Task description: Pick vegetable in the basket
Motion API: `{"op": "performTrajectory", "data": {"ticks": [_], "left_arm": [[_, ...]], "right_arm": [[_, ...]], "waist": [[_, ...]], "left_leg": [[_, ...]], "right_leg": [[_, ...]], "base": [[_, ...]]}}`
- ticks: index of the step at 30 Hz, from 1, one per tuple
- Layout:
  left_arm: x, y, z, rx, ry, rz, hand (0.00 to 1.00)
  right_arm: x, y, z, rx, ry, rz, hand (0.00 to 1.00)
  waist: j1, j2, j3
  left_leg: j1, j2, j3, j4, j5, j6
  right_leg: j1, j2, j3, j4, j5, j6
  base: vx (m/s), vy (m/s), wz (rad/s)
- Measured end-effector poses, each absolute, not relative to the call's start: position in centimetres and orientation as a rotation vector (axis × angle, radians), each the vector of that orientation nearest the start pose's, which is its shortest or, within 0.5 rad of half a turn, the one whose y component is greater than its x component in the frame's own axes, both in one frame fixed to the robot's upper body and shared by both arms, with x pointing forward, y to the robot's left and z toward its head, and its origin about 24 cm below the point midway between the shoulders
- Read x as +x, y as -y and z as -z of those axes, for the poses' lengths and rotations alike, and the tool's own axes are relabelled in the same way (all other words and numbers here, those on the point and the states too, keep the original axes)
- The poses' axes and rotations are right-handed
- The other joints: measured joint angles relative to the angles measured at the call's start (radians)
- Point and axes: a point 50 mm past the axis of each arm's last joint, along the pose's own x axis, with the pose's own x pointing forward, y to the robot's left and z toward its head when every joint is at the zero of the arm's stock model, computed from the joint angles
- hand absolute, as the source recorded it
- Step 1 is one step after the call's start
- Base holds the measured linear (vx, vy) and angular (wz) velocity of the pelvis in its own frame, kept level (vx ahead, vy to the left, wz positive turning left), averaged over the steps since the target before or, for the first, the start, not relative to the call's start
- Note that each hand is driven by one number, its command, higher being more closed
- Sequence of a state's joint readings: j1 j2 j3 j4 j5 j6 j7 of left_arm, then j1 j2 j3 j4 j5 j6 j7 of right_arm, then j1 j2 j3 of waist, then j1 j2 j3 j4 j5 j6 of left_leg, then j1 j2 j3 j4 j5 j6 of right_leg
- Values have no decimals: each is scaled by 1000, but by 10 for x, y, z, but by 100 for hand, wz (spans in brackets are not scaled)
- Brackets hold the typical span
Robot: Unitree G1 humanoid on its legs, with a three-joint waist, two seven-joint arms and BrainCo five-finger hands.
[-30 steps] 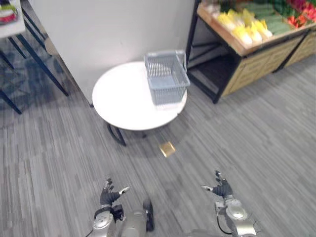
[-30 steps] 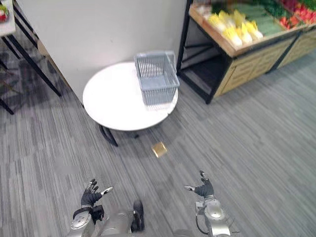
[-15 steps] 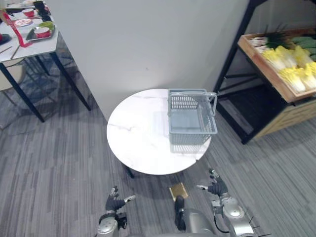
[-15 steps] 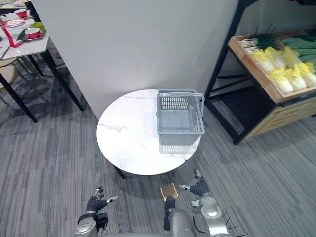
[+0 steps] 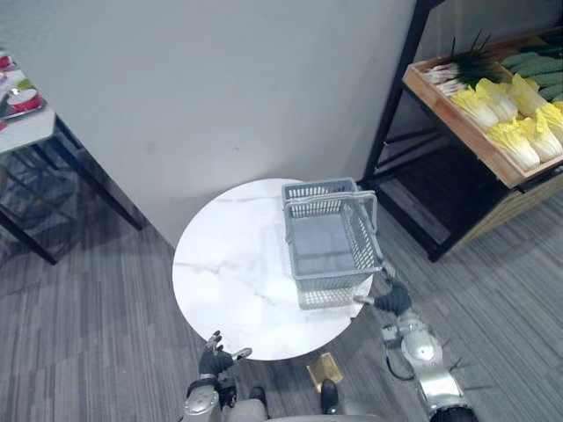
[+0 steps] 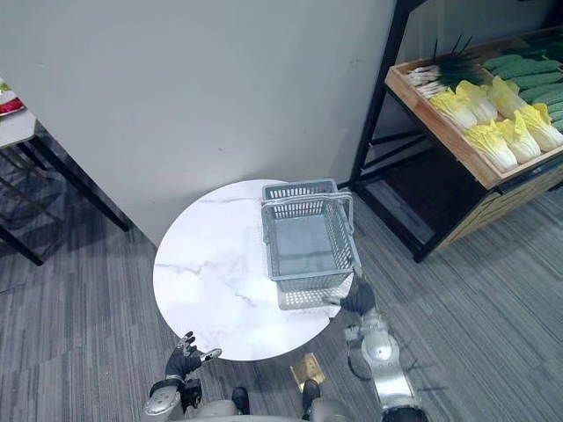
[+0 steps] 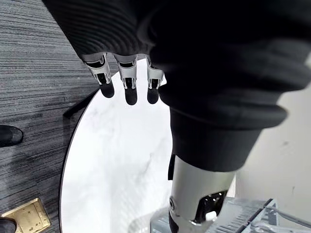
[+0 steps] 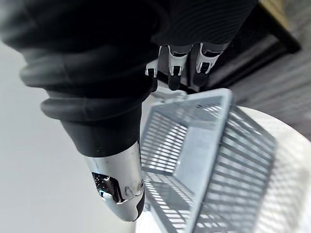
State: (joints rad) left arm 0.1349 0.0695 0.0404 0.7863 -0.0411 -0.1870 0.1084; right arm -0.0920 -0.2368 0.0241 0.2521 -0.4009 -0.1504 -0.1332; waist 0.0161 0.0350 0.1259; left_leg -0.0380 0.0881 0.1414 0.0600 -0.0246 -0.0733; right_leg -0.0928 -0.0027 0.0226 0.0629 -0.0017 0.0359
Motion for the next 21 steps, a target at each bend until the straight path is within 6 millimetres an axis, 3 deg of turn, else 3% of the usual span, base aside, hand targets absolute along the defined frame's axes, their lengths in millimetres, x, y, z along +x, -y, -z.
{"op": "performTrajectory", "data": {"ticks": [6, 12, 14, 21], "left_arm": [[149, -210, 118, 121, -677, -216, 0], [173, -204, 108, 115, -602, -190, 0], [176, -203, 105, 98, -585, -196, 0], [194, -198, 94, 67, -515, -203, 0]], "right_arm": [[323, 183, -80, -905, 217, -23, 0], [367, 177, -118, -1167, 271, -64, 0], [377, 181, -135, -1235, 293, -47, 0], [407, 206, -214, -1414, 332, 160, 0]], "waist": [[9, 15, 38], [31, 42, 130], [52, 49, 143], [62, 86, 199]], "left_leg": [[-29, -26, -5, -3, 2, 20], [-118, -42, -42, 17, 20, 46], [-144, -43, -51, 17, 28, 48], [-196, -55, -111, -27, 80, 52]], "right_leg": [[-23, -20, 5, -17, 18, 17], [-72, -35, -23, -51, 62, 19], [-89, -36, -29, -62, 72, 15], [-123, -44, -85, -85, 89, 7]], "base": [[-6, 53, -1], [-76, 16, 15], [-51, 4, 14], [-14, -9, 24]]}}
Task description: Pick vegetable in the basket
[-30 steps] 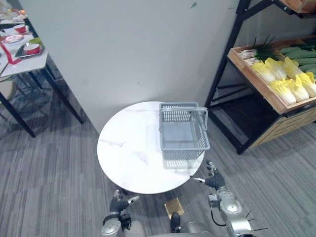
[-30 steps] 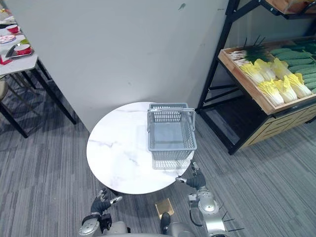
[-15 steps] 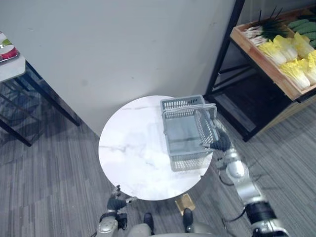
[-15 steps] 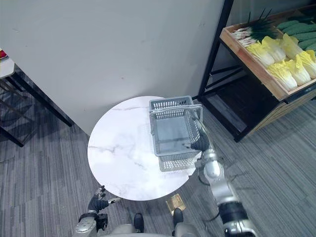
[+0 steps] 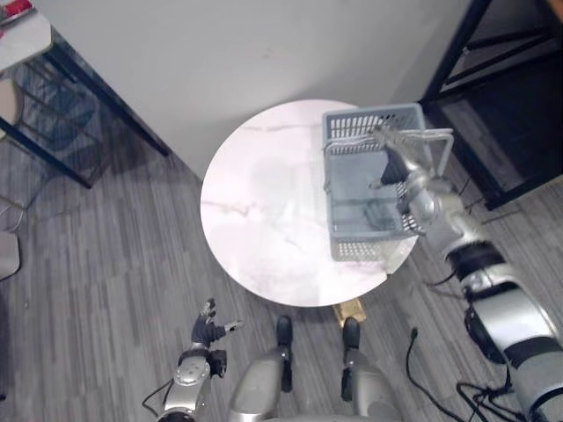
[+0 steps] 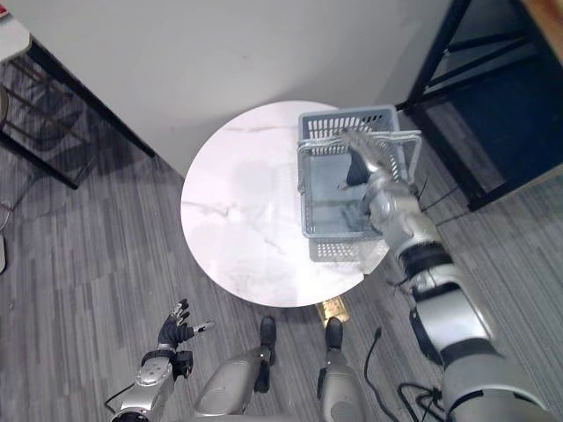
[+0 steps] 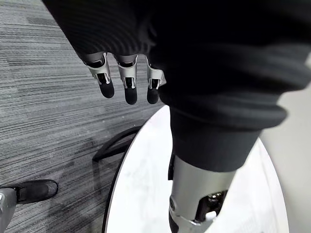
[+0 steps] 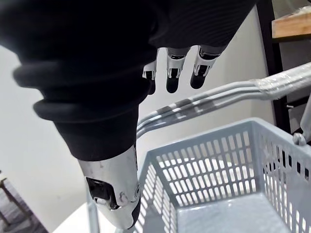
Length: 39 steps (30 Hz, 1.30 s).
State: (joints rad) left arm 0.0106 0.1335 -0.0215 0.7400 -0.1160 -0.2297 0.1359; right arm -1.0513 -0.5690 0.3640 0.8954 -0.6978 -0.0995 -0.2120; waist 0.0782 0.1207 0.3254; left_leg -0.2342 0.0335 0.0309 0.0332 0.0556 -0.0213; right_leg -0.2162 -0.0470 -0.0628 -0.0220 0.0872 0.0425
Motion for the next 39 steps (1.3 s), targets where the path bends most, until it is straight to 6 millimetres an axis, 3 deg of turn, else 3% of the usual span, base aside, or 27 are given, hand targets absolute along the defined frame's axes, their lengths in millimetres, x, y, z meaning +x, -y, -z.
{"op": "performTrajectory", "data": {"ticks": [1, 7, 12, 13, 16, 20, 29, 33, 39], "left_arm": [[199, -195, 92, 69, -503, -187, 0], [206, -189, 88, 47, -480, -172, 0], [207, -184, 88, 41, -482, -152, 0], [207, -183, 88, 36, -482, -153, 0], [207, -182, 87, 30, -478, -149, 0], [209, -178, 85, 15, -465, -136, 0], [209, -176, 85, 8, -465, -134, 0], [209, -174, 85, -6, -466, -140, 0], [200, -180, 87, -42, -472, -200, 0]], "right_arm": [[408, 214, -227, -1445, 329, 204, 0], [411, 229, -257, -1495, 315, 330, 0], [411, 248, -266, -1530, 231, 395, 0], [411, 250, -266, -1541, 216, 395, 100], [410, 264, -256, -1571, 111, 401, 100], [406, 279, -258, -1575, 59, 445, 100], [401, 292, -257, -1409, 22, 490, 100], [398, 291, -234, -1301, 43, 468, 100], [379, 277, -198, -1058, 139, 428, 100]], "waist": [[19, 8, 11], [28, 29, 25], [48, 50, 38], [49, 53, 39], [50, 61, 44], [58, 70, 49], [67, 70, 49], [60, 68, 50], [4, 46, 50]], "left_leg": [[-7, 0, -3, 0, 2, 0], [-37, -2, -39, -39, 37, -6], [-42, -2, -53, -39, 41, -9], [-42, -2, -54, -39, 42, -9], [-41, -1, -60, -60, 58, -9], [-36, -1, -59, -64, 59, -9], [4, 2, -36, -79, 60, -10], [51, 3, 0, -103, 59, -9], [126, 13, 41, -125, 53, -14]], "right_leg": [[-1, 0, -5, -7, 4, 0], [-30, 1, -37, -15, 8, -3], [-30, 2, -47, -15, 8, -3], [-30, 2, -48, -14, 8, -3], [-36, 3, -53, -14, 8, -4], [-34, 4, -52, -12, 8, -4], [-16, 5, -28, -10, 8, -4], [1, 8, 10, -7, 8, -4], [46, 21, 53, -9, 7, -1]], "base": [[-5, -2, 9], [-2, -15, 15], [-13, -4, 7], [-31, 2, 3], [-16, -3, 4], [-10, 4, 0], [12, 9, -9], [11, 16, -24], [29, 2, -25]]}}
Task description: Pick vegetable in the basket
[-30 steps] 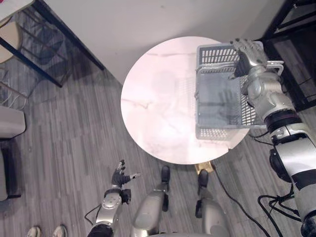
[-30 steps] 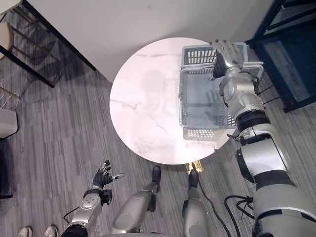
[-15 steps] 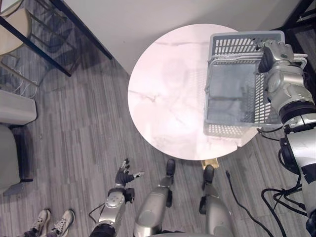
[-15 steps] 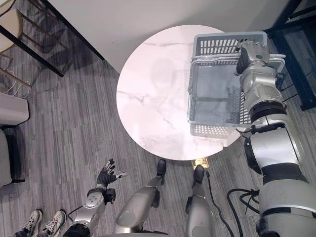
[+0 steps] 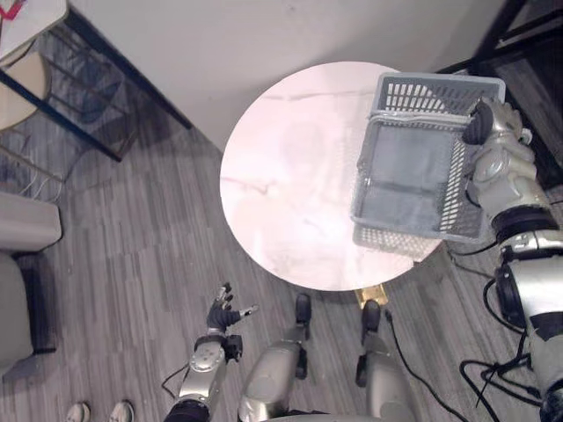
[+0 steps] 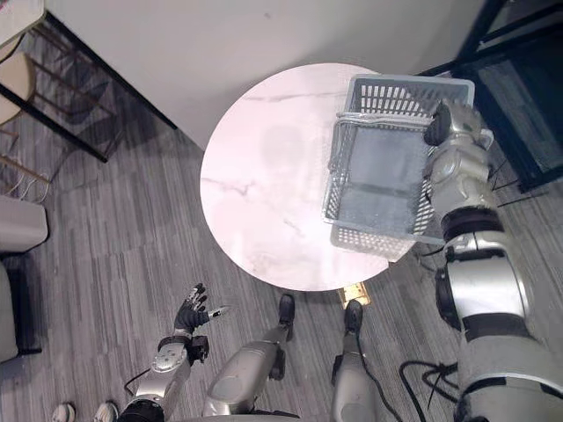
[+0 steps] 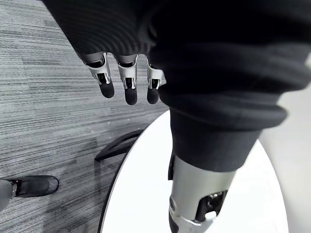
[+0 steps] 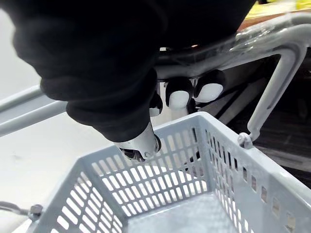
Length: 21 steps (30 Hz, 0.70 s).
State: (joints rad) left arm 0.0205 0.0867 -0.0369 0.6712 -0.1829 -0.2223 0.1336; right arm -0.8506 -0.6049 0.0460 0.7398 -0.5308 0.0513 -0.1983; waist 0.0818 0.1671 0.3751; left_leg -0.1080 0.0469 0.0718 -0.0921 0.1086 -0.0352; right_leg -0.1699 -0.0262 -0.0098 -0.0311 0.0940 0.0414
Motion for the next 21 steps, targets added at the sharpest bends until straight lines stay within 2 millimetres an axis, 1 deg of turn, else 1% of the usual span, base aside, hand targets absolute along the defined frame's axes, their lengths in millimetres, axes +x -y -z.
{"op": "performTrajectory", "data": {"ticks": [1, 2, 3, 4, 5, 6, 7, 8, 9, 10, 12, 13, 14, 15, 19, 21], "left_arm": [[195, -186, 89, -45, -481, -227, 0], [192, -189, 89, -45, -482, -240, 0], [189, -193, 89, -40, -483, -257, 0], [185, -197, 89, -32, -487, -266, 0], [184, -199, 90, -32, -491, -273, 0], [180, -203, 92, -27, -503, -284, 0], [175, -205, 94, -25, -520, -288, 0], [172, -207, 95, -22, -526, -293, 0], [168, -209, 96, -13, -535, -300, 0], [167, -211, 96, -7, -537, -305, 0], [161, -217, 98, -3, -550, -333, 0], [159, -218, 98, -2, -552, -339, 0], [156, -220, 99, -1, -560, -348, 0], [153, -221, 100, 1, -566, -353, 0], [148, -222, 102, 16, -580, -353, 0], [149, -221, 100, 19, -570, -352, 0]], "right_arm": [[368, 272, -178, -972, 158, 391, 100], [362, 270, -168, -930, 160, 376, 100], [350, 266, -147, -855, 153, 345, 100], [337, 264, -127, -797, 129, 323, 100], [330, 263, -116, -769, 115, 311, 100], [317, 260, -97, -727, 82, 280, 100], [300, 261, -77, -694, 36, 256, 100], [293, 262, -69, -679, 11, 248, 100], [277, 266, -54, -656, -41, 245, 100], [270, 268, -46, -639, -67, 249, 100], [242, 273, -17, -562, -179, 253, 100], [235, 273, -10, -535, -207, 248, 100], [223, 270, 3, -497, -259, 234, 100], [213, 266, 14, -454, -299, 221, 100], [198, 253, 31, -380, -359, 196, 100], [197, 245, 35, -338, -367, 187, 100]], "waist": [[-15, -20, -10], [-19, -30, -18], [-36, -47, -27], [-49, -63, -42], [-56, -71, -52], [-67, -89, -75], [-69, -98, -105], [-70, -102, -121], [-76, -109, -147], [-79, -112, -157], [-105, -120, -177], [-110, -122, -184], [-120, -126, -204], [-121, -128, -213], [-121, -128, -220], [-117, -135, -222]], "left_leg": [[18, 7, 9, 1, -9, -8], [22, 10, 13, 4, -13, -9], [36, 15, 15, 6, -19, -13], [44, 19, 17, 10, -25, -17], [45, 20, 20, 15, -30, -19], [49, 22, 30, 29, -43, -20], [52, 23, 43, 42, -58, -21], [53, 23, 47, 44, -63, -22], [58, 22, 58, 50, -72, -21], [59, 23, 64, 57, -80, -21], [83, 21, 72, 73, -97, -19], [88, 21, 75, 74, -99, -18], [92, 21, 82, 75, -102, -18], [102, 22, 95, 75, -106, -19], [139, 23, 140, 88, -117, -14], [147, 25, 163, 119, -134, -9]], "right_leg": [[12, 7, 10, 0, -1, 2], [15, 10, 13, 0, -2, 4], [28, 15, 18, 0, -5, 6], [36, 18, 22, 0, -8, 10], [38, 21, 28, 0, -9, 11], [43, 22, 39, 0, -13, 16], [44, 24, 52, 3, -17, 20], [44, 24, 57, 3, -22, 21], [45, 24, 67, 6, -25, 24], [46, 24, 72, 7, -27, 25], [72, 22, 76, 10, -34, 28], [76, 22, 80, 9, -34, 29], [76, 22, 93, 9, -35, 29], [79, 23, 99, 11, -35, 29], [86, 24, 137, 47, -35, 30], [87, 23, 158, 71, -38, 35]], "base": [[27, -10, -26], [36, -19, -25], [35, -23, -14], [33, -22, -13], [23, -8, -17], [15, 4, -27], [18, 8, -29], [23, 11, -29], [22, 12, -23], [24, 17, -26], [13, 21, -15], [6, 24, -10], [15, 23, -22], [20, 20, -26], [-3, 32, -32], [-38, 57, -30]]}}
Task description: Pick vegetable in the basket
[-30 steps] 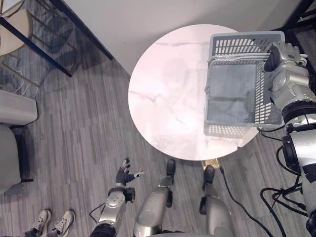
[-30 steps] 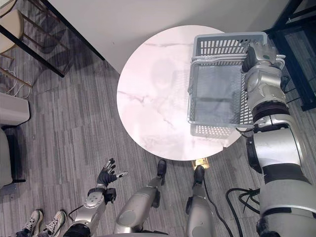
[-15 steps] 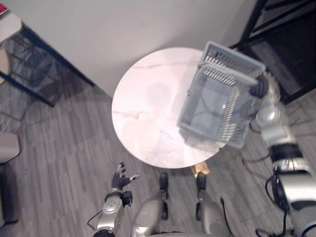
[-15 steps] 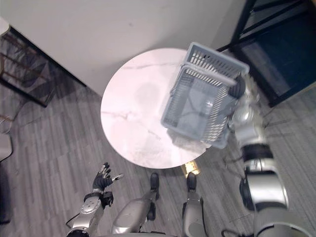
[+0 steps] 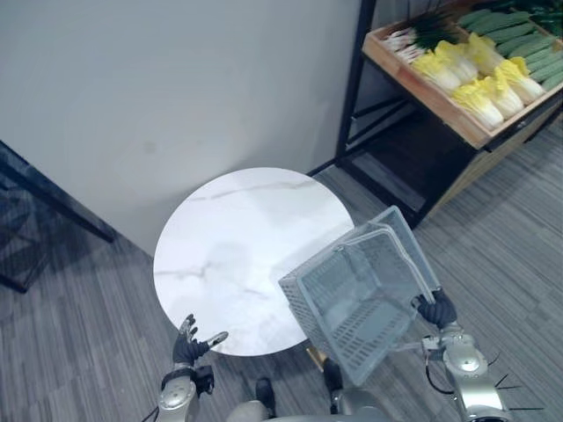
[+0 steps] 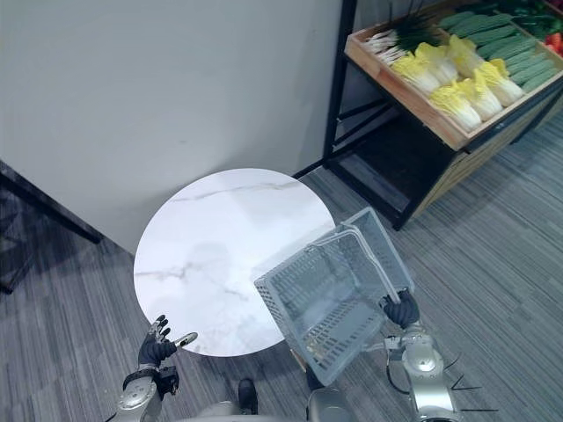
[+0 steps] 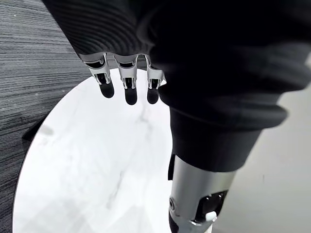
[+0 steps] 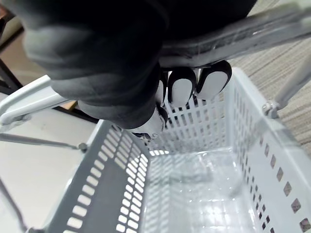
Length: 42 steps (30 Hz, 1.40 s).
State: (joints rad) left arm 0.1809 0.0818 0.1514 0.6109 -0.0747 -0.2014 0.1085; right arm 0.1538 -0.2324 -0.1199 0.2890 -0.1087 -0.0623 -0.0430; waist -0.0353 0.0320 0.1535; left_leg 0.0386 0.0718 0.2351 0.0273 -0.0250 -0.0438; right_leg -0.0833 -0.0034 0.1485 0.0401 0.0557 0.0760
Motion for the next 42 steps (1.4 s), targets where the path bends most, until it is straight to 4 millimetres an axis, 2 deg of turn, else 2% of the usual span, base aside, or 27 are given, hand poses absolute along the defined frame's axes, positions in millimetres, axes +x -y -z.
{"op": "performTrajectory", "data": {"ticks": [5, 6, 7, 8, 9, 10, 12, 13, 14, 15, 16, 17, 18, 19, 20, 21, 22, 24, 27, 29, 30, 31, 34, 37, 38, 40, 42], "left_arm": [[156, -223, 88, 26, -501, -357, 0], [158, -223, 85, 26, -487, -358, 0], [158, -223, 85, 23, -487, -362, 0], [158, -224, 85, 22, -486, -366, 0], [159, -223, 85, 20, -486, -365, 0], [157, -222, 86, 17, -493, -365, 0], [157, -223, 85, 19, -491, -367, 0], [156, -223, 85, 20, -493, -368, 0], [161, -223, 83, 19, -479, -369, 0], [164, -218, 83, 1, -479, -365, 0], [164, -213, 84, -14, -481, -359, 0], [164, -211, 85, -18, -481, -355, 0], [163, -207, 86, -30, -488, -351, 0], [162, -204, 87, -38, -493, -346, 0], [161, -199, 88, -44, -500, -330, 0], [161, -196, 89, -44, -510, -318, 0], [162, -196, 89, -44, -508, -316, 0], [164, -197, 88, -42, -500, -314, 0], [161, -198, 87, -41, -496, -320, 0], [158, -199, 88, -41, -502, -326, 0], [156, -199, 89, -41, -508, -327, 0], [154, -203, 90, -33, -520, -335, 0], [152, -207, 94, -13, -540, -334, 0], [151, -209, 95, 1, -548, -333, 0], [164, -214, 86, 3, -496, -345, 0], [167, -215, 81, 4, -472, -349, 0], [172, -213, 75, 12, -440, -343, 0]], "right_arm": [[197, 228, 37, -236, -346, 197, 100], [197, 226, 32, -221, -320, 199, 100], [198, 225, 30, -220, -312, 199, 100], [198, 225, 30, -215, -310, 203, 100], [197, 226, 30, -213, -313, 209, 100], [193, 228, 32, -212, -324, 222, 100], [191, 228, 33, -203, -328, 231, 100], [191, 228, 33, -203, -325, 232, 100], [196, 228, 30, -206, -307, 233, 100], [200, 230, 26, -215, -290, 236, 100], [200, 231, 25, -216, -288, 246, 100], [200, 232, 25, -213, -287, 249, 100], [203, 233, 23, -221, -278, 249, 100], [203, 236, 21, -231, -274, 252, 100], [202, 240, 21, -238, -277, 262, 100], [200, 244, 21, -225, -278, 292, 100], [200, 245, 21, -220, -277, 306, 100], [198, 246, 22, -220, -282, 316, 100], [198, 239, 24, -196, -286, 308, 100], [199, 236, 25, -184, -284, 308, 100], [199, 236, 25, -181, -282, 311, 100], [200, 235, 27, -166, -290, 318, 100], [196, 238, 33, -154, -317, 341, 100], [186, 250, 46, -147, -385, 392, 100], [176, 248, 60, -109, -454, 413, 100], [176, 246, 61, -90, -455, 419, 100], [176, 247, 60, -67, -446, 431, 100]], "waist": [[15, -34, 7], [26, -35, 6], [30, -30, 7], [41, -34, 6], [46, -37, 6], [53, -49, -2], [52, -78, -26], [55, -86, -33], [79, -85, -33], [88, -57, -32], [102, -40, -36], [108, -37, -35], [106, -16, -34], [105, 5, -30], [102, 13, -28], [102, 9, -25], [101, 3, -22], [99, -10, -14], [99, -7, -14], [99, -5, -16], [90, -1, -18], [73, 1, -23], [63, -19, -28], [49, -18, -27], [48, -18, -26], [48, -20, -25], [34, -33, -18]], "left_leg": [[-68, 21, 54, 156, -59, 19], [-99, 36, 68, 159, -51, 40], [-103, 47, 75, 153, -47, 47], [-111, 55, 74, 150, -38, 59], [-111, 54, 69, 148, -33, 63], [-115, 45, 55, 149, -22, 61], [-163, 28, 16, 155, 23, 49], [-188, 26, 6, 163, 35, 42], [-237, 39, 0, 178, 67, 36], [-276, 63, 2, 176, 106, 34], [-290, 96, 0, 155, 142, 25], [-294, 105, -2, 144, 155, 8], [-322, 124, -26, 125, 196, -16], [-331, 138, -47, 104, 227, -19], [-329, 151, -45, 49, 239, -31], [-335, 141, -32, 96, 229, -17], [-338, 128, -27, 143, 206, -11], [-339, 115, -17, 318, 87, -4], [-270, 138, -48, 460, -65, -31], [-209, 131, -57, 453, -133, -51], [-178, 118, -58, 399, -160, -57], [-134, 102, -48, 269, -175, -54], [-120, 65, -26, 189, -126, -28], [-109, 37, 3, 178, -111, -9], [-82, 35, 67, 185, -116, 3], [-72, 46, 104, 196, -130, 7], [-78, 59, 141, 247, -177, -9]], "right_leg": [[-47, 1, 39, 72, -6, 11], [-67, -10, 11, 77, -32, 57], [-99, -14, -26, 151, -46, 41], [-160, -36, -89, 415, -123, -24], [-166, -56, -107, 523, -161, -25], [-145, -100, -113, 674, -210, -1], [-71, -151, -84, 768, -245, 39], [-47, -156, -81, 753, -255, 50], [-16, -139, -79, 657, -317, 67], [-5, -114, -111, 577, -339, 62], [31, -97, -151, 484, -373, 33], [38, -87, -167, 446, -394, 18], [45, -51, -196, 401, -426, -36], [36, -31, -215, 401, -419, -52], [5, -22, -266, 401, -406, -82], [-10, -38, -291, 400, -398, -114], [-16, -53, -301, 399, -390, -119], [-28, -80, -309, 384, -353, -121], [-32, -70, -295, 347, -304, -120], [-46, -65, -275, 338, -287, -108], [-61, -62, -267, 338, -282, -97], [-79, -60, -243, 327, -264, -73], [-73, -73, -213, 237, -192, -46], [-57, -92, -180, 178, -137, -22], [-51, -86, -112, 141, -87, -10], [-52, -74, -73, 131, -73, -15], [-76, -51, -30, 117, -64, -17]], "base": [[-120, 24, -26], [-220, 13, -16], [-241, 23, -14], [-122, 18, -2], [-130, -51, 16], [-76, -96, 31], [-97, -163, 54], [-164, -225, 44], [-228, -220, 22], [-290, -243, 20], [-260, -200, 12], [-274, -226, 16], [-341, -260, 22], [-387, -239, 40], [-444, -208, 41], [-330, -126, 35], [-287, -116, 31], [-188, -69, 18], [-218, 45, -12], [-134, 124, -28], [-149, 186, -21], [-151, 194, -23], [-129, 170, -23], [-67, 180, -44], [-152, 169, -109], [-143, 72, -88], [-140, 31, -81]]}}
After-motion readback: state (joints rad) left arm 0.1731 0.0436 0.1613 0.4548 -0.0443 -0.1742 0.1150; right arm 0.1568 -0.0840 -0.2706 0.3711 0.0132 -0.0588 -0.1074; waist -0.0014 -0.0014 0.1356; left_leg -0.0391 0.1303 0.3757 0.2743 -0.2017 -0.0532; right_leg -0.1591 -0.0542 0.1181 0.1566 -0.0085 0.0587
